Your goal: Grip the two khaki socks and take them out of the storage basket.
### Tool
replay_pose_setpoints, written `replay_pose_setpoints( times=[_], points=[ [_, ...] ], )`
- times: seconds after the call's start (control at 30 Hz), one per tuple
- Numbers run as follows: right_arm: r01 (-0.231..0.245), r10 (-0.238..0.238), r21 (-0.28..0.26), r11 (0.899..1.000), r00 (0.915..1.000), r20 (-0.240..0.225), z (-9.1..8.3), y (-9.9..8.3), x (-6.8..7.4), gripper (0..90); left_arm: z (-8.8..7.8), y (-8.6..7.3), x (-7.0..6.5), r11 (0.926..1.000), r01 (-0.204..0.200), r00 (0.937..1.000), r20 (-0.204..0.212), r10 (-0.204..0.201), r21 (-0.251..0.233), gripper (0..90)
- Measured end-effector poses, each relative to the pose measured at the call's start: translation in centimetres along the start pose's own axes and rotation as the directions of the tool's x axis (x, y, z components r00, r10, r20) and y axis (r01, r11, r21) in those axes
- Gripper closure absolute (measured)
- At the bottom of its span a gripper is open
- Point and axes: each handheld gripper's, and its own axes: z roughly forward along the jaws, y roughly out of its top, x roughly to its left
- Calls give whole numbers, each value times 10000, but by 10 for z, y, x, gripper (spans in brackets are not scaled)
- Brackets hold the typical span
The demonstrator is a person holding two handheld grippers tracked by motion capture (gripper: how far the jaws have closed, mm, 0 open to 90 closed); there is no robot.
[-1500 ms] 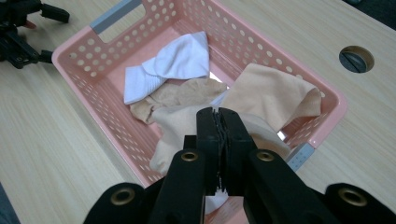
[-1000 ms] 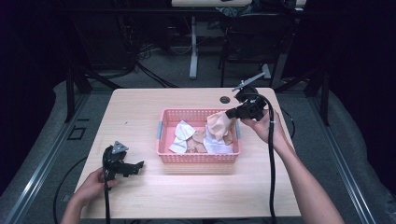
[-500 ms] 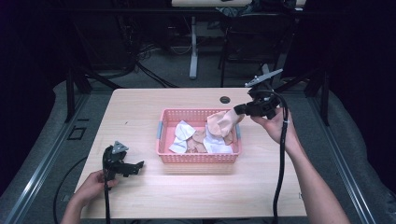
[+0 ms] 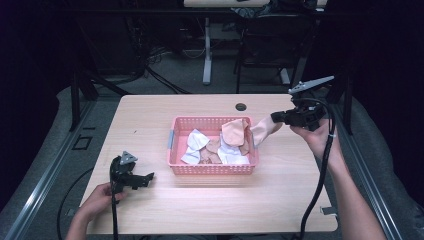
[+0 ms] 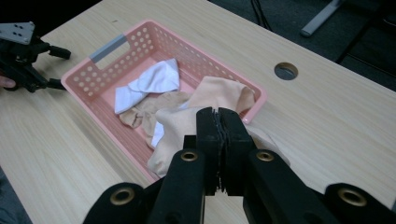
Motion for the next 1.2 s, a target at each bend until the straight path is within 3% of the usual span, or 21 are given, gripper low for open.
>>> replay_pose_setpoints(
  times=[0.43,0.6,0.83,1.2],
  points=[
    [-586,582,50,9983,9966,586,-6,-23,-24,878,0,0,0,10000,5,10000,0,-5,-5,0],
    [-799,783,144,9967,9927,914,-1,-35,-37,878,0,0,0,10000,6,10000,-3,-6,-1,0],
    [-1237,1206,246,9920,9873,1030,7,-45,-53,878,0,0,0,10000,0,10000,-6,0,-2,0],
    [-1773,1657,897,9801,9784,1233,27,-63,-73,878,0,0,0,10000,2,10000,-5,-2,-2,0]
  ],
)
